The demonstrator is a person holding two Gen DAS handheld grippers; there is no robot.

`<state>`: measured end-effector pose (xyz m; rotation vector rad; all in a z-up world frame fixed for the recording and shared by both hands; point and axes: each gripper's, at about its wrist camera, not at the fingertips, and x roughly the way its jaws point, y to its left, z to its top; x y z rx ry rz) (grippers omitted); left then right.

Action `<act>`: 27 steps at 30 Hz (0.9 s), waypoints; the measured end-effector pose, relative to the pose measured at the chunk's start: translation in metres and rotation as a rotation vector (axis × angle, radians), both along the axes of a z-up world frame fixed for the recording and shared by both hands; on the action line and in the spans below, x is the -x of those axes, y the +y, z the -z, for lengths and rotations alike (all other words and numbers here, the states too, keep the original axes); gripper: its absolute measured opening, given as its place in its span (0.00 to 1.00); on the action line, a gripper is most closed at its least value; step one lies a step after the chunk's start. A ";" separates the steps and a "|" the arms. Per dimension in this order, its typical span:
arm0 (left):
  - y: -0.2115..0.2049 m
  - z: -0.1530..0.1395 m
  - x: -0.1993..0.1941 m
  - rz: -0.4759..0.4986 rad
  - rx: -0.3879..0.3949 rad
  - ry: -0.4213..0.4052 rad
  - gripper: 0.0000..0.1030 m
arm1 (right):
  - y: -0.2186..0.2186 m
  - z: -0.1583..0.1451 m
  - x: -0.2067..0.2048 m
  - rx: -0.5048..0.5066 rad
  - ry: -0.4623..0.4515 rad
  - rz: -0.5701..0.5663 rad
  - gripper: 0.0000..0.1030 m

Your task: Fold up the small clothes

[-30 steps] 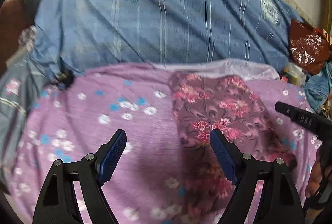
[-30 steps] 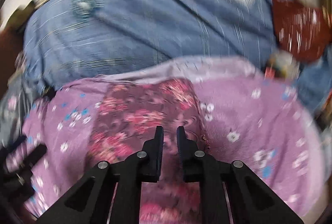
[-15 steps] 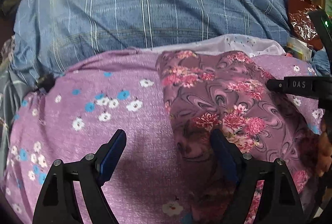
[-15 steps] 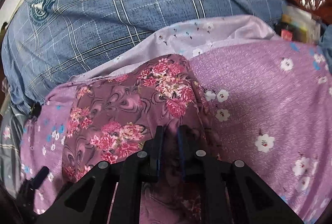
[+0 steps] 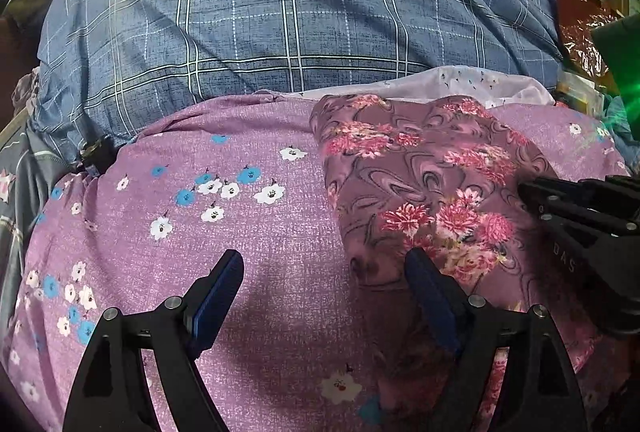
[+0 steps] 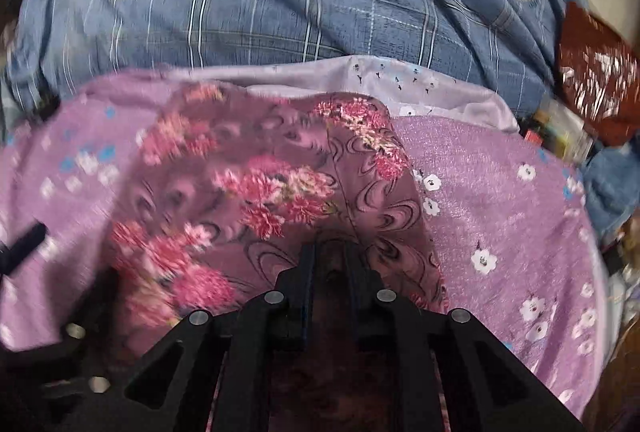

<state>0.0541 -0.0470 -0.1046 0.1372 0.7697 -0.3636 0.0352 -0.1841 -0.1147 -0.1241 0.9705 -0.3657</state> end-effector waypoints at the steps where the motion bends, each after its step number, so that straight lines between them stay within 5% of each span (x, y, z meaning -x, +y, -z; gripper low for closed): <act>1: 0.000 -0.001 -0.001 0.001 0.002 0.000 0.81 | 0.001 -0.001 0.001 0.002 -0.001 0.000 0.13; 27: 0.004 -0.005 -0.008 -0.002 0.037 -0.010 0.81 | -0.002 -0.004 0.004 -0.003 -0.010 -0.008 0.15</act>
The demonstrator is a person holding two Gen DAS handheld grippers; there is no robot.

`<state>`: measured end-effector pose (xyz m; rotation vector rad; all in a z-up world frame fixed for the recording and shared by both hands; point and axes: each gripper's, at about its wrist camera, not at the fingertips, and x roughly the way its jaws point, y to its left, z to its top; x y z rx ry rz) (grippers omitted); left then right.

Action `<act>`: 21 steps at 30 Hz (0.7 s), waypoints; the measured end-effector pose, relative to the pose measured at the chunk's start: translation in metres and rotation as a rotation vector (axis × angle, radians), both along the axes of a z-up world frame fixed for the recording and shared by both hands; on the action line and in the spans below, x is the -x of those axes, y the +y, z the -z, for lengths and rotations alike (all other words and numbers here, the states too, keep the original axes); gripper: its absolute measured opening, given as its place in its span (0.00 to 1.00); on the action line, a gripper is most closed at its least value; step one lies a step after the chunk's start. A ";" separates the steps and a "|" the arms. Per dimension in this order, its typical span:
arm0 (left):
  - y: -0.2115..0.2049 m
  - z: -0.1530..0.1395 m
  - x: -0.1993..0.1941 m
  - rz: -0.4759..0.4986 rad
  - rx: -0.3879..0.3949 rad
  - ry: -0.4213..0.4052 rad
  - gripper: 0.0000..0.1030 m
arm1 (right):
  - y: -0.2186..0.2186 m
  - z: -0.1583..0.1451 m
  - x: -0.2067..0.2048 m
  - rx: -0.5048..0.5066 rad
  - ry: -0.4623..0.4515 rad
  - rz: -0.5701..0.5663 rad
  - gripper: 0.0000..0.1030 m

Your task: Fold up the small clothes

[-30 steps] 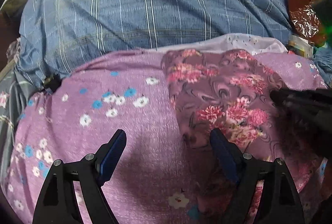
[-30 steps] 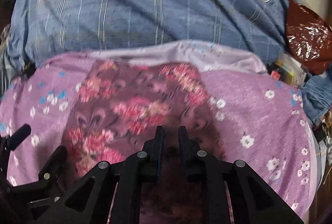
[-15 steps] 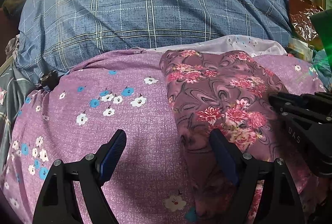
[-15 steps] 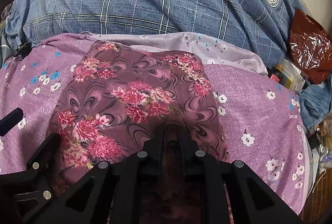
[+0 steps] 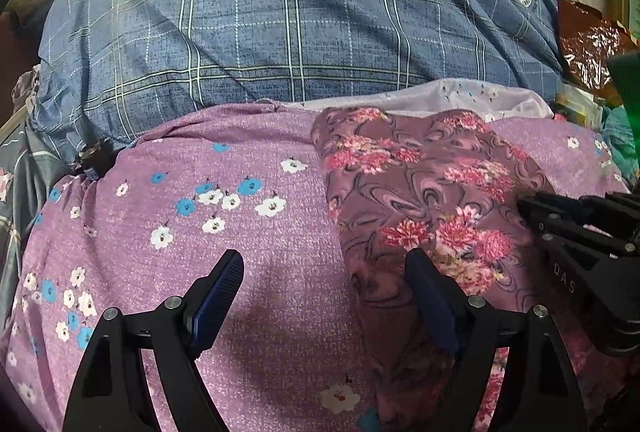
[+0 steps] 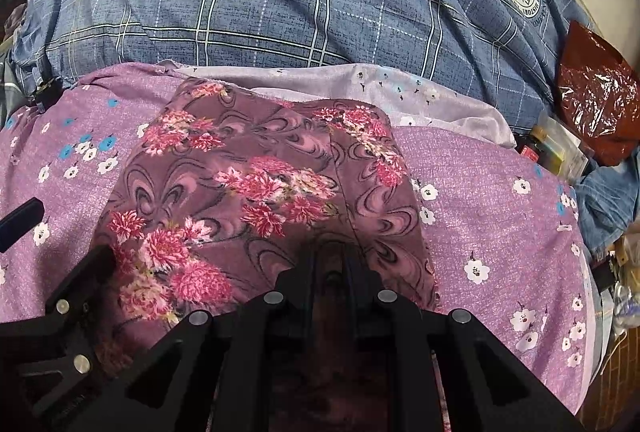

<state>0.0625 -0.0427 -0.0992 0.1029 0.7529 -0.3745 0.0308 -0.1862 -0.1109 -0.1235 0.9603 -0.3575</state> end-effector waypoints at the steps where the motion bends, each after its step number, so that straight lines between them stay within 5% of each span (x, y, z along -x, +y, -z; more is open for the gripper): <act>1: 0.001 -0.001 0.000 -0.004 0.003 -0.004 0.81 | 0.000 -0.001 0.001 -0.001 -0.003 0.000 0.16; 11: 0.010 -0.002 -0.009 -0.024 0.009 -0.008 0.81 | -0.003 -0.013 0.009 -0.017 -0.056 -0.005 0.19; 21: 0.009 0.014 -0.033 -0.021 -0.041 0.082 0.81 | -0.050 -0.016 -0.003 -0.335 -0.064 0.053 0.26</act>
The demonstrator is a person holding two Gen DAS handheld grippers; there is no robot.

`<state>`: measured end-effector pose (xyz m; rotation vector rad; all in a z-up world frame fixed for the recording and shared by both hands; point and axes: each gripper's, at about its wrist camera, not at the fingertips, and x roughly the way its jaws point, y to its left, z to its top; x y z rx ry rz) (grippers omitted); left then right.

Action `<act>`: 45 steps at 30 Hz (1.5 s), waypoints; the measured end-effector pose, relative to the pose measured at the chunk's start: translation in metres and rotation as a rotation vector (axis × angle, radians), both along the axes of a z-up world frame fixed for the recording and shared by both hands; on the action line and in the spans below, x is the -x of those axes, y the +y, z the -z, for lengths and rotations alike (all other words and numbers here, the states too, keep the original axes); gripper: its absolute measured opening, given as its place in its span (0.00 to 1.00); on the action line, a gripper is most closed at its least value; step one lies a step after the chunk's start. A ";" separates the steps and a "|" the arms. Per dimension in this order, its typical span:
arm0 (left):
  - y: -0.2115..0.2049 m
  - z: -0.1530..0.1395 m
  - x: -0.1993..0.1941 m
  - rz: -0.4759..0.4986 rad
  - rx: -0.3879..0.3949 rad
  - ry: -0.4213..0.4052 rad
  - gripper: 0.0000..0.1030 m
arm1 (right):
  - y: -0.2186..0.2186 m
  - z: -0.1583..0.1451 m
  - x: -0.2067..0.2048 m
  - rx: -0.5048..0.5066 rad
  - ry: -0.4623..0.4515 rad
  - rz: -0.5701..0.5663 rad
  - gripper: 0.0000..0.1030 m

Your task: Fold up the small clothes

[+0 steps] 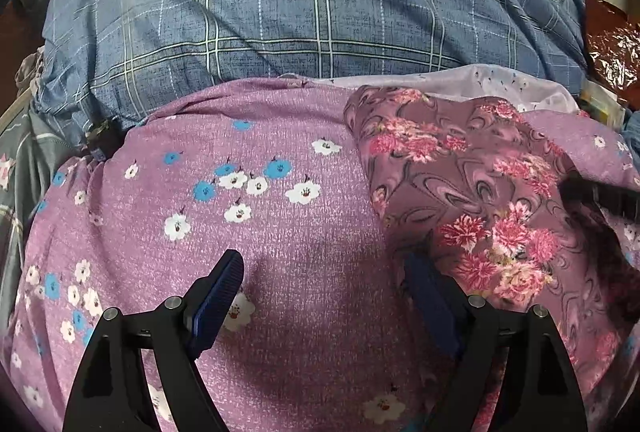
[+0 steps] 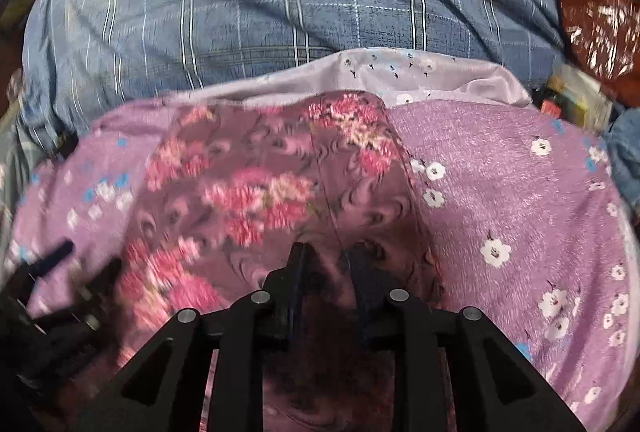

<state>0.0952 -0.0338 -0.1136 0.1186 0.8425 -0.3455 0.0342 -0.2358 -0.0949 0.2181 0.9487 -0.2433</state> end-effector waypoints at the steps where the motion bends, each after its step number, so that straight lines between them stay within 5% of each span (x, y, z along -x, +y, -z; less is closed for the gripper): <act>1: 0.001 -0.001 -0.001 0.004 0.002 -0.005 0.81 | -0.006 -0.004 -0.006 -0.042 -0.014 0.009 0.26; 4: 0.005 0.001 -0.005 0.000 0.014 0.010 0.81 | -0.020 -0.007 -0.032 -0.122 -0.005 0.023 0.28; 8: 0.007 0.010 -0.011 0.010 -0.005 0.046 0.81 | -0.032 0.030 -0.083 -0.191 0.121 0.029 0.32; 14: 0.011 0.009 -0.012 0.029 -0.006 0.047 0.81 | -0.022 0.016 -0.109 -0.175 0.042 0.043 0.36; 17: 0.015 0.007 -0.012 0.024 0.005 0.046 0.81 | 0.007 0.012 -0.122 -0.248 0.019 -0.060 0.35; 22: 0.018 0.010 -0.011 0.034 -0.011 0.069 0.81 | 0.052 0.056 -0.148 -0.169 0.119 -0.135 0.37; 25: 0.018 0.011 -0.012 0.038 -0.019 0.077 0.81 | 0.055 0.049 -0.146 -0.146 0.082 -0.126 0.37; 33: 0.035 -0.018 -0.010 -0.011 0.085 0.007 0.81 | 0.036 -0.009 -0.070 -0.145 -0.054 -0.096 0.37; 36: 0.037 -0.024 -0.003 -0.020 0.100 -0.027 0.81 | 0.022 -0.033 -0.036 -0.002 -0.085 -0.021 0.37; 39: 0.033 -0.034 0.011 -0.015 0.103 -0.098 0.81 | 0.028 -0.040 -0.006 0.164 -0.074 0.007 0.49; 45: 0.016 -0.042 0.043 0.024 0.076 -0.196 0.81 | 0.030 -0.026 0.037 0.236 0.001 0.055 0.53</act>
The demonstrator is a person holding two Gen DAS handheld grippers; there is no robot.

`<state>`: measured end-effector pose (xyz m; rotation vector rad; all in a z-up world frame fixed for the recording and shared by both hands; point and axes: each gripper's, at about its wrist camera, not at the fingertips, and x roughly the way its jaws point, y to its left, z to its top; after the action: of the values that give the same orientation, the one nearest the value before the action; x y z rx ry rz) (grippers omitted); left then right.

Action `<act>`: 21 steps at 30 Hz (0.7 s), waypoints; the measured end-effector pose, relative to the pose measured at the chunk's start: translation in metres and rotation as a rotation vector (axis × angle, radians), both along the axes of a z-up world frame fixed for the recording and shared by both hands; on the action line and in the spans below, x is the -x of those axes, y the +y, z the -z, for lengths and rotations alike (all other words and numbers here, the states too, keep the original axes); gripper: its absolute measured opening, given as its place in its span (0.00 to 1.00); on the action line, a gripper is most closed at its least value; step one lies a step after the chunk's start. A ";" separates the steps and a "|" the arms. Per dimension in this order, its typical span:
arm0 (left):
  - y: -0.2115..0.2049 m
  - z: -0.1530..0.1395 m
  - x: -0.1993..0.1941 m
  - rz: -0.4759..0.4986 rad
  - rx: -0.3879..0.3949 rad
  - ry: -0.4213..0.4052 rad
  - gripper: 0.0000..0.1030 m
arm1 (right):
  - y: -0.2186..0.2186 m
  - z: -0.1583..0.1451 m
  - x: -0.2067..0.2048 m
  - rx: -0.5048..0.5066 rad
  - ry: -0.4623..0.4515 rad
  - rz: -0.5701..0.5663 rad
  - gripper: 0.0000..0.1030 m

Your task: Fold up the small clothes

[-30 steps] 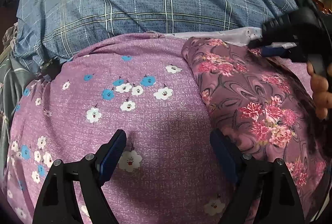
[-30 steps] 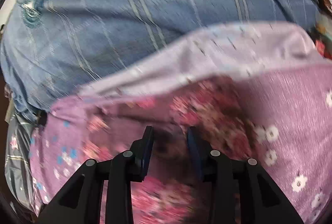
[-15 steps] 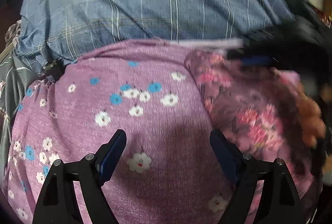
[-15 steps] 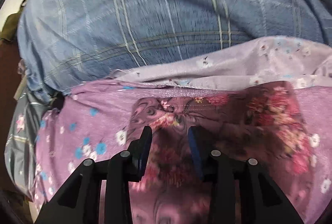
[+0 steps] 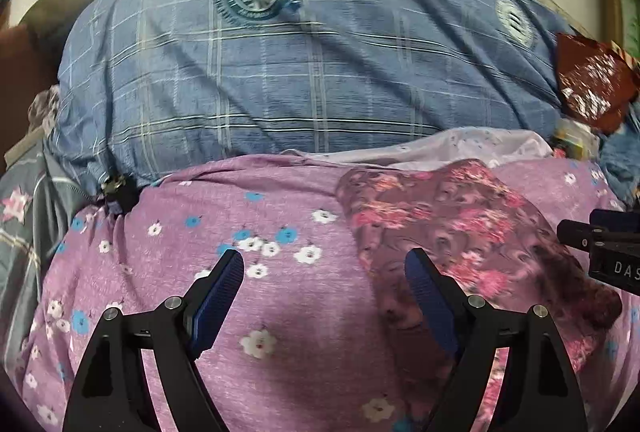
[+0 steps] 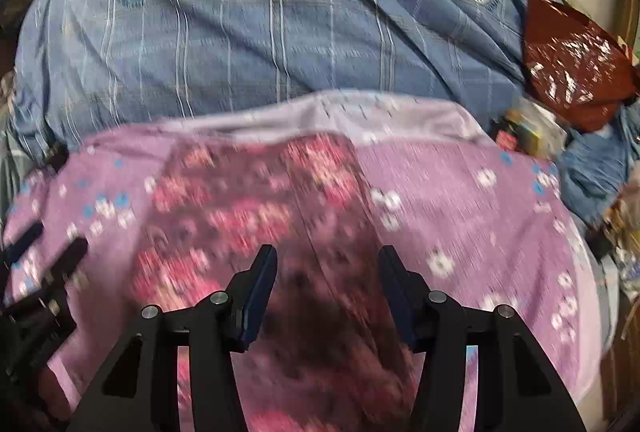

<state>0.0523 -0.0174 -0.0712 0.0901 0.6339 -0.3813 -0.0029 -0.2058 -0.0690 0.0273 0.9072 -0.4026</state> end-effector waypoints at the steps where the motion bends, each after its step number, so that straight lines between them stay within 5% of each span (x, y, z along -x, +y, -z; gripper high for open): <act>1: -0.003 0.001 0.005 0.010 -0.008 0.001 0.81 | 0.000 -0.003 0.007 0.006 -0.006 0.004 0.53; 8: -0.013 0.003 0.016 0.046 -0.003 0.026 0.81 | 0.007 -0.009 0.022 0.087 -0.025 -0.004 0.53; 21: -0.018 0.015 -0.021 0.027 0.025 0.104 0.81 | 0.011 0.002 0.009 0.110 -0.025 -0.024 0.53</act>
<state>0.0730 -0.0356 -0.0863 0.0552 0.7305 -0.4222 -0.0118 -0.1944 -0.0706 -0.0798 0.8590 -0.4283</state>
